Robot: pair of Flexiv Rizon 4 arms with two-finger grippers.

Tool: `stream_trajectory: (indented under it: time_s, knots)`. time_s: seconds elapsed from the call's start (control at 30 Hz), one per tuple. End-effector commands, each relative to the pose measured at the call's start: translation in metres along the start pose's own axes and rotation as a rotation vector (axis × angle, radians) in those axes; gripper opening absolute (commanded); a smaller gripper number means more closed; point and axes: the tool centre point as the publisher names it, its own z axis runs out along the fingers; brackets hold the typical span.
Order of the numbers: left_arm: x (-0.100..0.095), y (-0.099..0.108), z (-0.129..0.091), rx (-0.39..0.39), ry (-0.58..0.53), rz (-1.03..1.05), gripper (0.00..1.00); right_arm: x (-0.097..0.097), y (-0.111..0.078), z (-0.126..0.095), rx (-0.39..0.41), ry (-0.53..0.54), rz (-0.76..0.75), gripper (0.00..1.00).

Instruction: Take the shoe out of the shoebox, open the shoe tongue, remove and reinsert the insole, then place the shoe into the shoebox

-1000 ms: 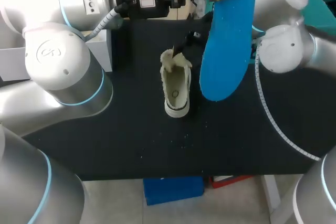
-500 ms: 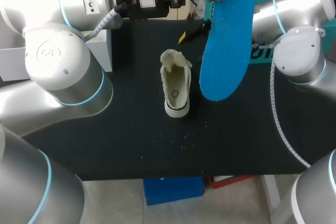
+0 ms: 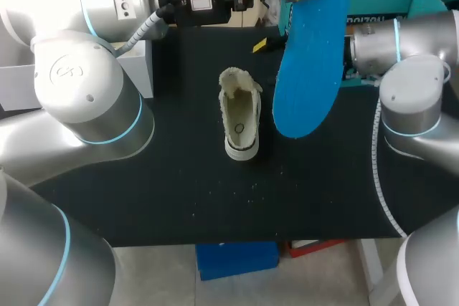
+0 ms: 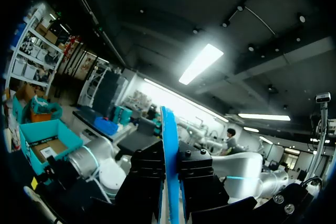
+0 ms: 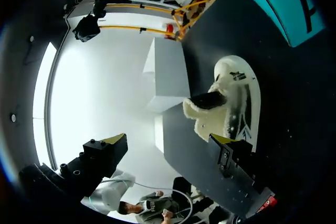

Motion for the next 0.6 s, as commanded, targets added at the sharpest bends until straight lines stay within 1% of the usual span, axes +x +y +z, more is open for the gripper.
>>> stream_trajectory:
  time_s: [0.03, 0.13, 0.17, 0.23, 0.27, 0.3, 0.33, 0.37, 0.43, 0.47, 0.53, 0.6]
  knots:
    - [0.0, 0.0, 0.002, -0.001, -0.004, -0.001, 0.0, -0.002, -0.002, -0.002, 0.013, 0.18, -0.004, 1.0]
    - [0.0, 0.0, 0.002, -0.001, -0.004, -0.001, 0.0, -0.002, -0.002, -0.002, 0.013, 0.18, -0.004, 1.0]
    - [0.0, -0.002, 0.001, 0.007, 0.004, 0.047, 0.0, -0.002, -0.002, -0.002, 0.013, 0.18, -0.004, 1.0]
    - [-0.003, -0.005, 0.001, 0.004, -0.049, 0.175, 0.0, -0.002, -0.002, -0.002, 0.013, 0.18, -0.004, 1.0]
    - [-0.005, -0.005, -0.001, 0.032, -0.05, 0.227, 0.0, -0.002, -0.002, -0.002, 0.013, 0.18, -0.004, 1.0]
    - [-0.007, -0.004, -0.003, 0.022, -0.106, 0.308, 0.0, -0.002, -0.002, -0.002, 0.013, 0.18, -0.004, 1.0]
    - [-0.009, 0.0, -0.003, -0.037, -0.146, 0.365, 0.0, -0.002, -0.002, -0.002, 0.013, 0.18, -0.004, 1.0]
    - [-0.012, 0.004, -0.002, -0.068, -0.165, 0.394, 0.0, -0.002, -0.002, -0.002, 0.013, 0.18, -0.004, 1.0]
    - [-0.018, 0.012, -0.003, -0.068, -0.165, 0.404, 0.0, -0.002, -0.002, -0.002, 0.013, 0.18, -0.004, 1.0]
    - [-0.021, 0.017, -0.004, -0.088, -0.18, 0.406, 0.0, -0.002, -0.002, -0.002, 0.013, 0.18, -0.004, 1.0]
    - [-0.028, 0.027, -0.008, -0.047, -0.173, 0.364, 0.0, -0.002, -0.002, -0.002, 0.013, 0.18, -0.004, 1.0]
    - [-0.035, 0.038, -0.014, -0.068, -0.196, 0.348, 0.0, -0.002, -0.002, -0.002, 0.013, 0.18, -0.004, 1.0]
